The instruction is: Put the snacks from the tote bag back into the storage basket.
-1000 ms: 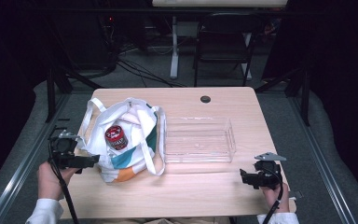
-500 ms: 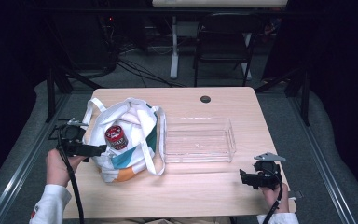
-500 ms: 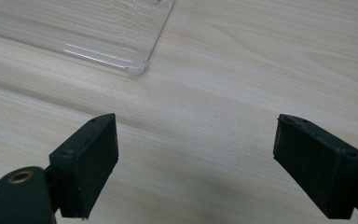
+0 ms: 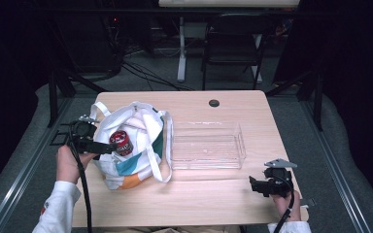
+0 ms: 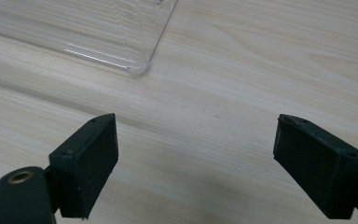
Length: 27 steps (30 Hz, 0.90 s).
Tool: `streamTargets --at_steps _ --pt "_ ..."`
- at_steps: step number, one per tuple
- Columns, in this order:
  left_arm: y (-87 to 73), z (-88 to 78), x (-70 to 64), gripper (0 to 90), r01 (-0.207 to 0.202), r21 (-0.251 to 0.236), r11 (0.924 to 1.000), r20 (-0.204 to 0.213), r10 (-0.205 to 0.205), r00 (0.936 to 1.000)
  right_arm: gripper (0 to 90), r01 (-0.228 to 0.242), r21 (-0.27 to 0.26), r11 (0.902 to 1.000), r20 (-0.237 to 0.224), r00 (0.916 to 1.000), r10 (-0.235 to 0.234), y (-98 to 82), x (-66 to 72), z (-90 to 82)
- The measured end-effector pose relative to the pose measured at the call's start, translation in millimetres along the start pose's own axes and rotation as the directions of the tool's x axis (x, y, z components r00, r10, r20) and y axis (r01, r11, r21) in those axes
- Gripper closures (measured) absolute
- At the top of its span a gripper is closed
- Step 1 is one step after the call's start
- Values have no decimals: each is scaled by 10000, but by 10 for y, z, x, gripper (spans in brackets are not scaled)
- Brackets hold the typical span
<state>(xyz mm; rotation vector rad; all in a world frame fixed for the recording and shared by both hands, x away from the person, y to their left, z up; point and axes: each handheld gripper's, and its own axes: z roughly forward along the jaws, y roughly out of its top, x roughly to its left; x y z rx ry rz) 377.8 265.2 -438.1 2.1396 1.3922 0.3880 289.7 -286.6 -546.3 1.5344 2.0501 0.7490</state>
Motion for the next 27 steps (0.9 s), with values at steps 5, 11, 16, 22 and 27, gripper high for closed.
streamTargets --at_steps 5,11,16,22,27 --pt "89 42 -2 2 -55 3 10000 81 55 10000 132 13 16 10000 -22 10000 -13 1 -1 0" --pt "186 95 0 3 -88 20 10000 139 88 9999 132 14 9 10000 -14 10000 -14 0 -1 2" --pt "260 149 -4 5 -168 8 9999 184 167 9997 132 18 13 10000 -14 10000 -18 1 -1 2" --pt "324 231 23 5 -186 163 9997 231 183 9996 132 77 52 10000 -57 10000 -76 3 -3 1" --pt "369 304 35 6 -243 282 9993 254 236 9994 132 54 35 10000 -46 10000 -54 3 -3 4"
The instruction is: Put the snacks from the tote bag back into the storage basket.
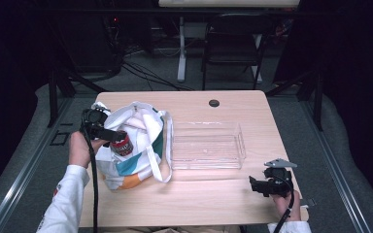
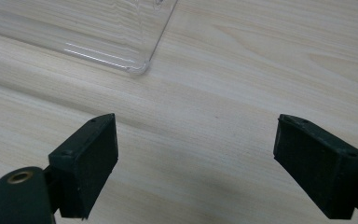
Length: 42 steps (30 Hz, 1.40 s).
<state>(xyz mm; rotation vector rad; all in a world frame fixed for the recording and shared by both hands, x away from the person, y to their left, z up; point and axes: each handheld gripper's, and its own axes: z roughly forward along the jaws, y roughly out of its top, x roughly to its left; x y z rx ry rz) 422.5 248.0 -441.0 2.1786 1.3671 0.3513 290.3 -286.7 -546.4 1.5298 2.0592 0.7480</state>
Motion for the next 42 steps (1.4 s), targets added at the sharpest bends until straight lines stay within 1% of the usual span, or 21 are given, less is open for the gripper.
streamTargets --at_steps 9,15,24,27,28,31,32,33,36,38,42 --pt "46 141 48 7 81 223 9997 72 -83 9999 132 13 1 10000 1 10000 -13 1 -1 0" --pt "44 243 100 9 256 485 9985 138 -263 9996 132 31 12 10000 2 10000 -31 1 0 1" --pt "37 418 171 13 363 1048 9938 268 -393 9989 132 42 6 10000 -5 10000 -42 1 -1 0" --pt "32 460 193 15 352 1185 9923 271 -387 9989 132 45 4 10000 -17 10000 -45 2 0 1" --pt "31 476 195 17 393 1148 9926 247 -424 9988 132 49 1 10000 -19 10000 -49 2 0 2" --pt "30 518 205 22 447 1260 9910 273 -485 9984 132 43 -5 10000 -28 10000 -43 2 1 1" --pt "32 527 214 26 345 1341 9904 261 -383 9989 132 42 -4 10000 -25 10000 -42 2 0 1" --pt "30 542 215 29 392 1385 9896 248 -430 9988 132 40 -5 10000 -27 10000 -40 2 1 0" --pt "24 573 227 46 350 1478 9884 249 -391 9989 132 37 -2 10000 -43 10000 -37 1 1 -1" --pt "20 592 230 62 419 1533 9873 256 -463 9986 132 39 -5 10000 -30 10000 -39 2 0 0" --pt "15 634 232 84 335 1702 9848 271 -387 9989 132 40 -15 10000 -44 10000 -40 2 2 0"
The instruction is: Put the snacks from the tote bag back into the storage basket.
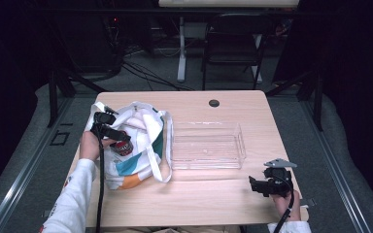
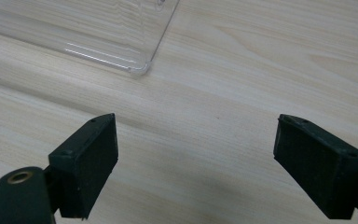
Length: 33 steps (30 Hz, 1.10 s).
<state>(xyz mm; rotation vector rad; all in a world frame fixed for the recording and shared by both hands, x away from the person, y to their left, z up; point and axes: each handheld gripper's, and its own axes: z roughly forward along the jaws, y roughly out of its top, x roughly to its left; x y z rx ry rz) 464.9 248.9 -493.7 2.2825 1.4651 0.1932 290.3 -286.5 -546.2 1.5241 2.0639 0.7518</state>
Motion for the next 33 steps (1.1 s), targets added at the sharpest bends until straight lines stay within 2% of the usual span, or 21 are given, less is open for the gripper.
streamTargets --at_steps 5,18,33 --pt "6 47 -19 124 -94 188 9998 -49 95 9999 132 -12 -8 10000 6 10000 12 0 1 0" --pt "-9 114 -47 241 -185 535 9984 -626 218 9978 132 -23 -26 10000 13 10000 23 0 2 -4" --pt "-7 61 -115 257 -553 543 9970 -554 583 9968 132 -31 -58 10000 27 10000 31 0 0 -8"
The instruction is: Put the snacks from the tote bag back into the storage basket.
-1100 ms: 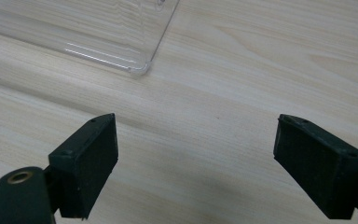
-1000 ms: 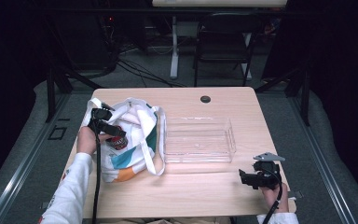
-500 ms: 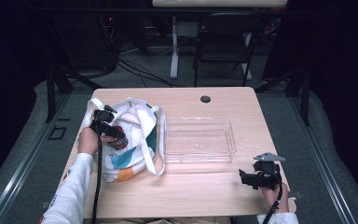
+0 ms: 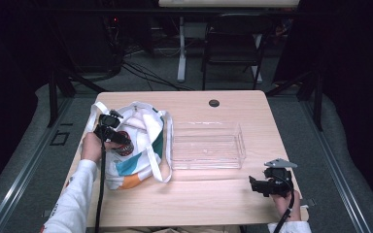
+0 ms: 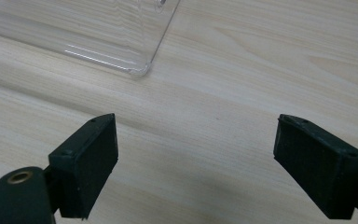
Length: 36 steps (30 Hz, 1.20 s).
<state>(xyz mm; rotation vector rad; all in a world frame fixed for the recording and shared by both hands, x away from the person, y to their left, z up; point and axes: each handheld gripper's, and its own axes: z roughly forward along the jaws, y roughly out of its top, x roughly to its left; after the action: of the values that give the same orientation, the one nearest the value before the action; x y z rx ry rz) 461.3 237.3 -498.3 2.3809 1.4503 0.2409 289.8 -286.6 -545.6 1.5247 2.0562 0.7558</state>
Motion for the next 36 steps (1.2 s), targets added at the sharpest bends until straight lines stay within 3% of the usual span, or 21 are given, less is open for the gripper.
streamTargets --at_steps 36 --pt "-17 -443 -243 258 -561 -618 9965 48 565 9984 132 -2 -15 10000 62 10000 2 -2 -7 -2"
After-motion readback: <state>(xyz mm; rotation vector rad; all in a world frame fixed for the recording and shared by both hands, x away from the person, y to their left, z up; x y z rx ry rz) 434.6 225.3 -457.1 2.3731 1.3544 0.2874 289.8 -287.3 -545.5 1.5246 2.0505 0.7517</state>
